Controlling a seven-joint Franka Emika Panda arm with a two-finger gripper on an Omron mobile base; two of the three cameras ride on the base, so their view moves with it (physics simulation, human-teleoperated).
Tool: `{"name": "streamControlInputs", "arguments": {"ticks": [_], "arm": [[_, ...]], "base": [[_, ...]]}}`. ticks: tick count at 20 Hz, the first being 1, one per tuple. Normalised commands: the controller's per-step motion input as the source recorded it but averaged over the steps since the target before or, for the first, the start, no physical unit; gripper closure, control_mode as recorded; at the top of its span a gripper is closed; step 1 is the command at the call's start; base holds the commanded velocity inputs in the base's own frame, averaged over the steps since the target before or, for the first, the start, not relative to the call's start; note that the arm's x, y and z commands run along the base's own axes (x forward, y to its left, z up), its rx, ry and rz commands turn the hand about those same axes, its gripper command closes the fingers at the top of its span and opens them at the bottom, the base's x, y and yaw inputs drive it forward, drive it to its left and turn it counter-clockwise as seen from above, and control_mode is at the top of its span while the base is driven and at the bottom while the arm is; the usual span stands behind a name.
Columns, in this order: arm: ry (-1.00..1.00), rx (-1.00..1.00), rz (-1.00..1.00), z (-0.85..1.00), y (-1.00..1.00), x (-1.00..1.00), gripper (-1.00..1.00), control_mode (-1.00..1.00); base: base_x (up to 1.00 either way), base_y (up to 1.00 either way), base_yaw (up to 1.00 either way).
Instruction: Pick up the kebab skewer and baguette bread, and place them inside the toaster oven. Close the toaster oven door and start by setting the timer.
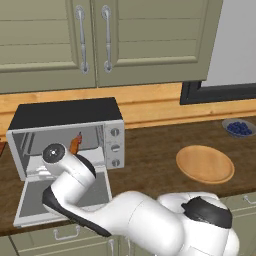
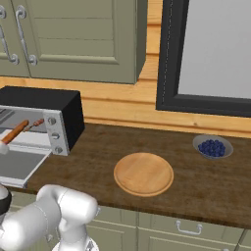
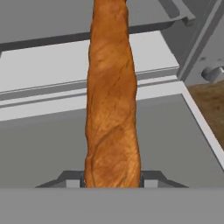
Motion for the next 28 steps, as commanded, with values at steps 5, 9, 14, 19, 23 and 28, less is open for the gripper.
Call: {"name": "streamControlInputs", "arguments": {"ticks": [5, 9, 14, 19, 23, 28], "arm": [[0.02, 0.0, 0.0, -0.25, 0.25, 0.33, 1.0, -1.0], [0.0, 0.0, 0.0, -0.06, 0.14, 0.15, 1.0, -1.0], [0.02, 0.0, -0.02, 0.0, -0.02, 0.21, 1.0, -1.0], [0.06, 0.01, -0.08, 0.0, -0.16, 0.24, 1.0, -1.0], [0.0, 0.0, -0.07, 0.0, -0.22, 0.19, 1.0, -1.0], [0.0, 0.0, -0.02, 0.0, -0.16, 0.36, 1.0, -1.0]], "base": [[0.0, 0.0, 0.0], [0.0, 0.0, 0.0], [0.0, 0.0, 0.0], [0.0, 0.0, 0.0], [0.0, 0.0, 0.0], [0.0, 0.0, 0.0]]}}
